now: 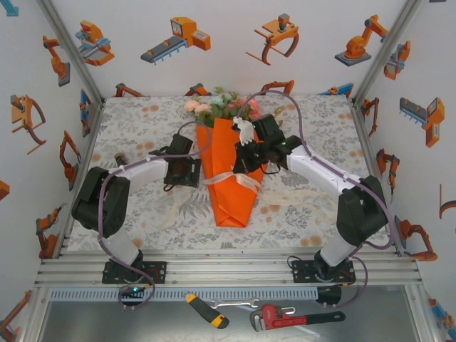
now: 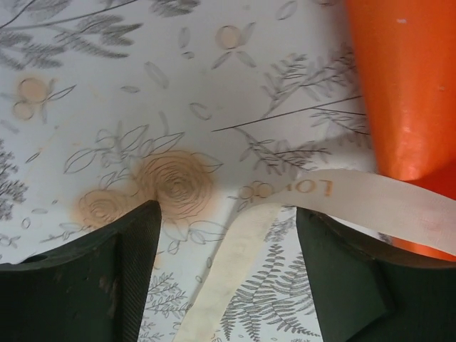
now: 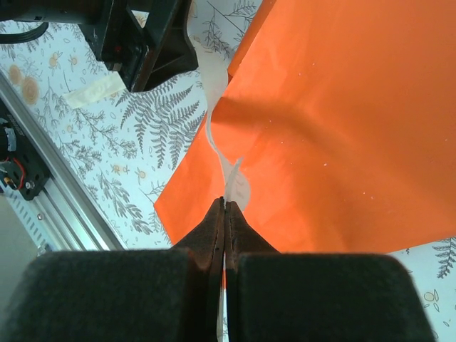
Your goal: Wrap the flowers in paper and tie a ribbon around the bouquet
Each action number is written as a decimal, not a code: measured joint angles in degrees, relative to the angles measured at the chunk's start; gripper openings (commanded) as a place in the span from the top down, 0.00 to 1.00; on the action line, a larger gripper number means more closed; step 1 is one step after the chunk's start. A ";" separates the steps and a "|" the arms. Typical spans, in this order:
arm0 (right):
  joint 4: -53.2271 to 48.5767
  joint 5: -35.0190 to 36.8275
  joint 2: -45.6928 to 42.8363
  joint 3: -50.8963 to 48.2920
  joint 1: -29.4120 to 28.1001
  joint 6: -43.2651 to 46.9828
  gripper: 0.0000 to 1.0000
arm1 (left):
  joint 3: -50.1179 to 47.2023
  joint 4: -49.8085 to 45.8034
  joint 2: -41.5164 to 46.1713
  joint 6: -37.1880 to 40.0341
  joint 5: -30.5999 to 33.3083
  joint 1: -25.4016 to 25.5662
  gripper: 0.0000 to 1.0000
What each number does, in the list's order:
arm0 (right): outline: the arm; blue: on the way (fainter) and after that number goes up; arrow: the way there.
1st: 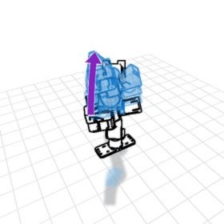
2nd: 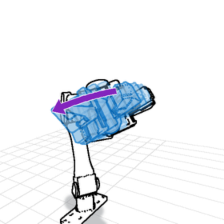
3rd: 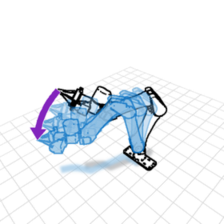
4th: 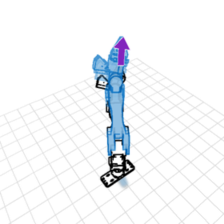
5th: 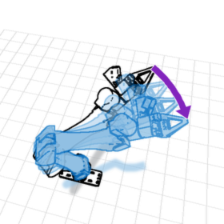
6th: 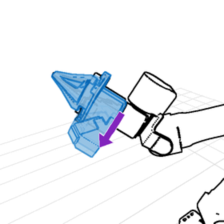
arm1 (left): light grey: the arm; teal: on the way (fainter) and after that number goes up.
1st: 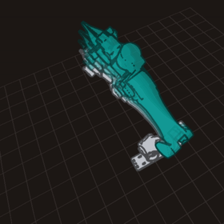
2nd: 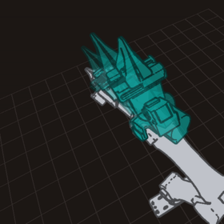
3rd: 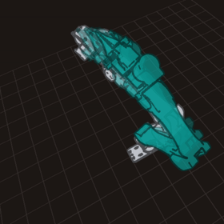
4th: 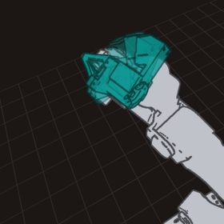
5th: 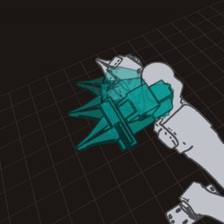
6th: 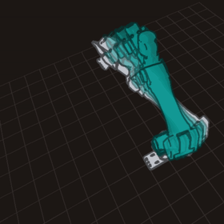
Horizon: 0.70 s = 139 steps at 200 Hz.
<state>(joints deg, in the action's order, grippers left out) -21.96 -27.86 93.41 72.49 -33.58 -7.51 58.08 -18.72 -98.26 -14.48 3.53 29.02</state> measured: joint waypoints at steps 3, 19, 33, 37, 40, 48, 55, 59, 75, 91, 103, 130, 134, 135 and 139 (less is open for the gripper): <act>0.00 0.04 -0.02 0.00 0.00 -0.07 0.99 | 0.00 0.09 0.00 0.31 -0.57 0.02 0.31; 0.22 0.24 -0.02 -0.11 0.00 -0.55 0.99 | 0.00 0.59 0.00 1.60 -3.21 0.07 0.34; 0.44 0.39 -0.02 -0.13 0.00 -0.98 1.00 | 0.00 1.36 -0.20 2.36 -4.63 0.15 0.42; 0.46 0.42 -0.02 -0.13 0.00 -1.18 0.99 | 0.07 1.49 -0.35 2.40 -4.66 0.22 0.44; 0.48 0.44 -0.02 -0.15 0.00 -1.44 0.99 | 0.09 1.60 -0.42 2.67 -4.72 0.22 0.46; 0.83 0.46 -0.02 -0.28 0.00 -1.79 0.98 | 0.33 1.66 -0.79 2.93 -4.31 0.35 0.52; 1.16 0.68 -0.02 -0.52 0.00 -2.40 0.98 | 0.57 1.86 -1.14 3.15 -3.45 0.57 0.55; 1.46 0.85 -0.09 -0.74 0.00 -2.73 0.97 | 0.74 1.88 -1.31 3.19 -2.99 0.70 0.58; 2.80 1.62 -0.79 -2.08 0.02 -4.42 0.96 | 1.05 2.91 -1.97 3.89 -0.79 1.62 0.71; 3.93 2.23 -2.10 -3.63 0.11 -6.05 0.94 | 1.09 4.09 -2.34 4.61 0.92 2.64 0.84; 4.66 3.02 -3.26 -4.55 0.20 -7.21 0.90 | 1.05 4.98 -2.45 4.70 1.49 3.21 1.00; 6.43 6.78 -7.30 -6.86 1.53 -10.84 0.88 | 0.02 6.01 -1.60 4.50 2.67 3.41 1.00; 6.60 7.41 -7.98 -7.32 1.88 -11.43 0.88 | -0.42 6.05 -1.27 4.28 2.91 3.23 1.00; 6.62 7.78 -8.28 -7.52 2.05 -11.74 0.88 | -0.50 6.03 -1.16 4.22 2.97 3.19 1.00; 6.88 8.61 -9.05 -8.07 2.54 -12.37 0.89 | -1.07 5.99 -0.63 3.78 3.28 2.89 1.00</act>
<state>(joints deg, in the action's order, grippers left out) -15.07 -19.25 84.36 64.42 -31.05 -19.88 57.01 -12.73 -98.89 -10.70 6.81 31.90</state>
